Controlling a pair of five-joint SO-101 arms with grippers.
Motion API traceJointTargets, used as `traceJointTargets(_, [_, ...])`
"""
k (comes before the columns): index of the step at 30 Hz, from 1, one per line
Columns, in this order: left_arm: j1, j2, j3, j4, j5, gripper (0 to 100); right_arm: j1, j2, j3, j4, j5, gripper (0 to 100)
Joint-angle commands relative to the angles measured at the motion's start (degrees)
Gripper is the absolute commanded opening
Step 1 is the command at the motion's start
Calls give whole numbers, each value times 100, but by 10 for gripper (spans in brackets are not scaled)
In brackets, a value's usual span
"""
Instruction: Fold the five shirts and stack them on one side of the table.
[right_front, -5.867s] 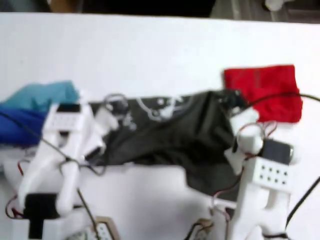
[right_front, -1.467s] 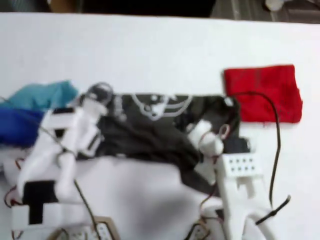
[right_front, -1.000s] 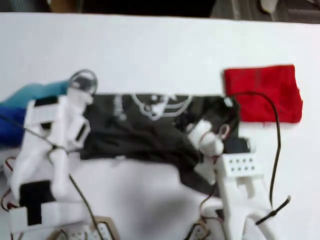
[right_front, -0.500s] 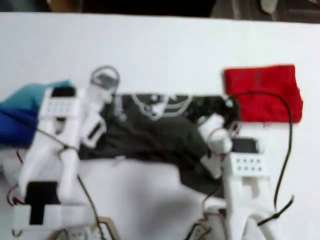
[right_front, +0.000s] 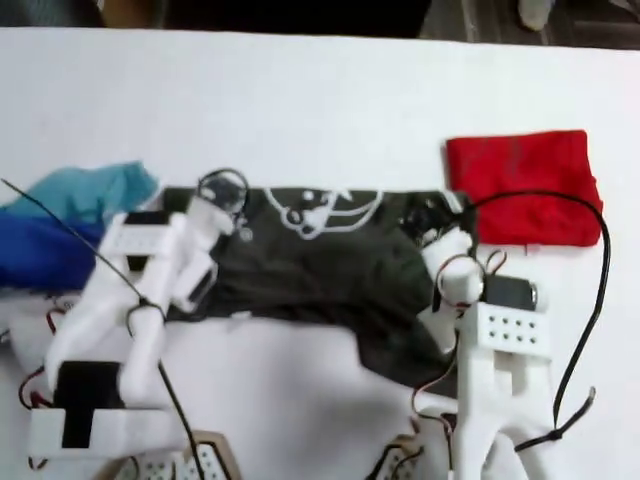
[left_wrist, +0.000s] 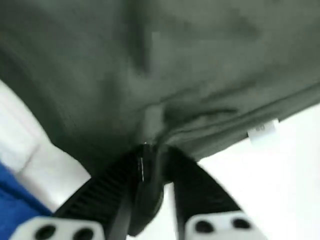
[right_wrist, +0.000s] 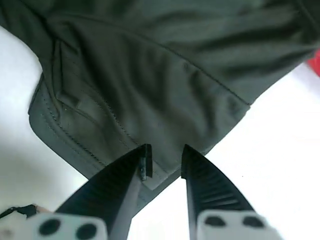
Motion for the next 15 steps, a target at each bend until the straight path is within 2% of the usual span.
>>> traceJointTargets(1, [-18, -264, 136, -26, -62, 24, 31, -180, -53, -66, -44, 112])
traceJointTargets(8, [-114, -264, -215, 870, -149, 24, 31, -180, -53, -66, -44, 112])
traceJointTargets(15, [-862, -220, -629, 932, -695, 24, 31, -180, -53, -66, -44, 112])
